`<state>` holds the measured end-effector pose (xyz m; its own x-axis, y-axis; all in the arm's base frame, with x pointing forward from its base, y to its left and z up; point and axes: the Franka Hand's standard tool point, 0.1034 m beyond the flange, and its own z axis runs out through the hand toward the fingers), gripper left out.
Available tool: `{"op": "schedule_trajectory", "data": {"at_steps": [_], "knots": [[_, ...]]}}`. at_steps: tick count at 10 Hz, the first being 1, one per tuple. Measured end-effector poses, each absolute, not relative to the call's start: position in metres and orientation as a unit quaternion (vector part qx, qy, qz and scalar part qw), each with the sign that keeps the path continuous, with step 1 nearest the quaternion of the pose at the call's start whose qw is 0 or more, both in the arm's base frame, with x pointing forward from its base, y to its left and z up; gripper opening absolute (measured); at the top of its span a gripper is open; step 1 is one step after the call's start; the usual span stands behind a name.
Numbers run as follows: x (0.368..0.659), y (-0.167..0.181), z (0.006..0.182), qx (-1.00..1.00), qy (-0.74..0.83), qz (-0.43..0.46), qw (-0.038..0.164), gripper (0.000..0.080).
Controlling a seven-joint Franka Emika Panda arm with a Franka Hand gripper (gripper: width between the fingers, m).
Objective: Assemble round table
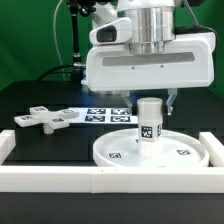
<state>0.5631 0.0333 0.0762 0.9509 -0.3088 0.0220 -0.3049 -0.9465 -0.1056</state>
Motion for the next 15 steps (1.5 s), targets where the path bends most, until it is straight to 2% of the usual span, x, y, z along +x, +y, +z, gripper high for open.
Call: {"op": "schedule_trajectory", "data": {"at_steps": [7, 15], "knots": [[0.5630, 0.0319, 0.0757, -0.941, 0.333, -0.008, 0.057, 0.0407], [0.5595, 0.0360, 0.0740, -0.731, 0.674, 0.019, 0.105, 0.0407]]}}
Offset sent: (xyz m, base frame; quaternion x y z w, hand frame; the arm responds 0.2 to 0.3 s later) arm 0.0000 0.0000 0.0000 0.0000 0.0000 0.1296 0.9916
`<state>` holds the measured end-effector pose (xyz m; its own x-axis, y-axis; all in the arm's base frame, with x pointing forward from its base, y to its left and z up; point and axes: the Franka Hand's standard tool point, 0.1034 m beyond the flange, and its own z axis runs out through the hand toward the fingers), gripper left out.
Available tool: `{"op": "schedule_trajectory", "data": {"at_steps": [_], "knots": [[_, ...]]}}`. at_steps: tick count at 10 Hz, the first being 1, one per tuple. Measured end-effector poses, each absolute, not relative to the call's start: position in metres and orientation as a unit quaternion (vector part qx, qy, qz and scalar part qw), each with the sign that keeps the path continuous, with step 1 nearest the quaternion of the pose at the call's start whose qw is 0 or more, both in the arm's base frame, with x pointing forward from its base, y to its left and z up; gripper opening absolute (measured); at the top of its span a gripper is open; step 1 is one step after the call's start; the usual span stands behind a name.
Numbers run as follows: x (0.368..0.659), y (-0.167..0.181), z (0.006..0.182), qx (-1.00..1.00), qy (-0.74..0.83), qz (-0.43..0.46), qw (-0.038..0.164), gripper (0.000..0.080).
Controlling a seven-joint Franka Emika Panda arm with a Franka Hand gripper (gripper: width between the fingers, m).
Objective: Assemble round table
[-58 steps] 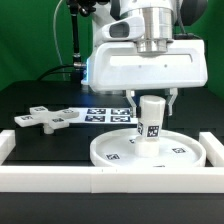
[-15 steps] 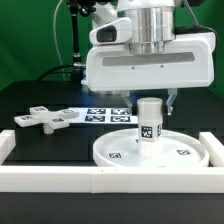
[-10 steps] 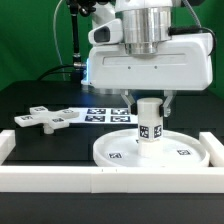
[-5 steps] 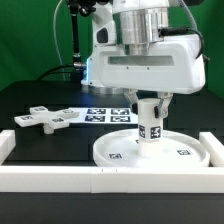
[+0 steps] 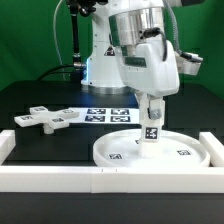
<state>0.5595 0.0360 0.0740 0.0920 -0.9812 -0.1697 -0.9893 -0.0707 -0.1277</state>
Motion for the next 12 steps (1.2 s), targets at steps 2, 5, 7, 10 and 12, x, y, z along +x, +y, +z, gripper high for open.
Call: {"op": "schedule_trajectory", "data": {"at_steps": [2, 5, 7, 10, 12], "knots": [[0.5588, 0.0385, 0.0736, -0.645, 0.755, 0.037, 0.112, 0.0407], [0.5594, 0.0387, 0.0740, -0.608, 0.785, 0.048, 0.112, 0.0407], [0.5592, 0.0386, 0.0740, -0.639, 0.759, 0.046, 0.113, 0.0480], [0.5630, 0.0405, 0.0749, -0.715, 0.689, 0.038, 0.114, 0.0643], [0.5629, 0.0404, 0.0745, -0.768, 0.629, 0.029, 0.117, 0.0648]]}}
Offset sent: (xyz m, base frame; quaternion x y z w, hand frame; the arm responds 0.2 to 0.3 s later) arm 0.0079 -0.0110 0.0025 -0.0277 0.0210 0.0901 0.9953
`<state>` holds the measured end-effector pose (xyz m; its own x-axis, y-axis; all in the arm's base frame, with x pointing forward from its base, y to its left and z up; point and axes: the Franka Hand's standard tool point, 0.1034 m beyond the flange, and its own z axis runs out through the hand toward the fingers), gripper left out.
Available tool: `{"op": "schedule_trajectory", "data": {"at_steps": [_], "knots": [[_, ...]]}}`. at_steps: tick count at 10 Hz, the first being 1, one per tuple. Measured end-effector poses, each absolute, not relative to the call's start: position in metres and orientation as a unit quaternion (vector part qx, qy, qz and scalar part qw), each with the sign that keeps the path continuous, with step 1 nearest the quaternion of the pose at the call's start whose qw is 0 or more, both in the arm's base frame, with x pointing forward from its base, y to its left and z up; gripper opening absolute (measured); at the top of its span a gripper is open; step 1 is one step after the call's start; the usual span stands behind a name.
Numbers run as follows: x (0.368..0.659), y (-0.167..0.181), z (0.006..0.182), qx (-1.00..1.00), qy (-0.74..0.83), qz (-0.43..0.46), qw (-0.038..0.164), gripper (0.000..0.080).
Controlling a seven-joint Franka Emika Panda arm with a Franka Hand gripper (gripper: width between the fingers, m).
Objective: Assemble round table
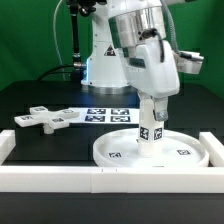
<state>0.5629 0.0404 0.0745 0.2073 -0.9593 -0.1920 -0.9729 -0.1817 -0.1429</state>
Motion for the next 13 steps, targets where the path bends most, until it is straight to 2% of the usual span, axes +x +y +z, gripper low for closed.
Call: {"op": "schedule_trajectory", "data": {"at_steps": [2, 4, 10, 11, 13], "knots": [[0.562, 0.041, 0.074, -0.826, 0.551, 0.025, 0.113, 0.0649], [0.569, 0.044, 0.079, -0.890, 0.447, 0.019, 0.093, 0.0649], [0.568, 0.044, 0.076, -0.969, 0.229, -0.001, 0.091, 0.0649], [0.570, 0.043, 0.077, -0.984, 0.160, -0.006, 0.079, 0.0649], [0.573, 0.045, 0.078, -0.996, 0.062, -0.014, 0.069, 0.0649]]}}
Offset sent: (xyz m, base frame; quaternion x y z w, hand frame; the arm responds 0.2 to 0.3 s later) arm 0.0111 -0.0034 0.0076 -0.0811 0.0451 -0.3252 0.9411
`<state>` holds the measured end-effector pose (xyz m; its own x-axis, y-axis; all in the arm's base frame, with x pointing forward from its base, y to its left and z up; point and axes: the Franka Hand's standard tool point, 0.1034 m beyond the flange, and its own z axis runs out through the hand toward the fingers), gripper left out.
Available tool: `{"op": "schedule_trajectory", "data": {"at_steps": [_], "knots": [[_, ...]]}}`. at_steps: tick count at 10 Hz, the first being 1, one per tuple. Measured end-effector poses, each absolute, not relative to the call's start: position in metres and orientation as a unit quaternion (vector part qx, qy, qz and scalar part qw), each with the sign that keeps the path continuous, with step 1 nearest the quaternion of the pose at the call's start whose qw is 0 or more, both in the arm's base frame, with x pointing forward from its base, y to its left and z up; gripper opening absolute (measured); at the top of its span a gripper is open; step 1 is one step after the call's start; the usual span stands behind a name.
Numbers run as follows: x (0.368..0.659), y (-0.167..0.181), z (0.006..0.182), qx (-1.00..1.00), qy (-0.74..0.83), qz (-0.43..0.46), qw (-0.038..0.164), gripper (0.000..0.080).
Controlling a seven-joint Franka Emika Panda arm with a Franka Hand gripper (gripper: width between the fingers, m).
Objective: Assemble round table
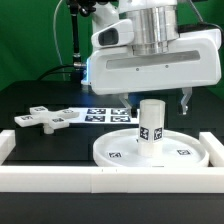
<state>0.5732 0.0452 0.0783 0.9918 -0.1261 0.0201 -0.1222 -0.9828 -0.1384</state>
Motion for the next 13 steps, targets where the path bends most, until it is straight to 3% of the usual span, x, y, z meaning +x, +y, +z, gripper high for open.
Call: {"op": "schedule_trajectory", "data": {"at_steps": [7, 8, 9, 13], "knots": [[0.573, 0.042, 0.077, -0.984, -0.165, -0.030, 0.062, 0.0649], [0.576, 0.041, 0.078, -0.975, -0.211, -0.040, 0.051, 0.0649], [0.579, 0.040, 0.077, -0.948, -0.311, -0.060, 0.027, 0.0649], [0.579, 0.036, 0.076, -0.895, -0.442, -0.059, 0.006, 0.0649]]}}
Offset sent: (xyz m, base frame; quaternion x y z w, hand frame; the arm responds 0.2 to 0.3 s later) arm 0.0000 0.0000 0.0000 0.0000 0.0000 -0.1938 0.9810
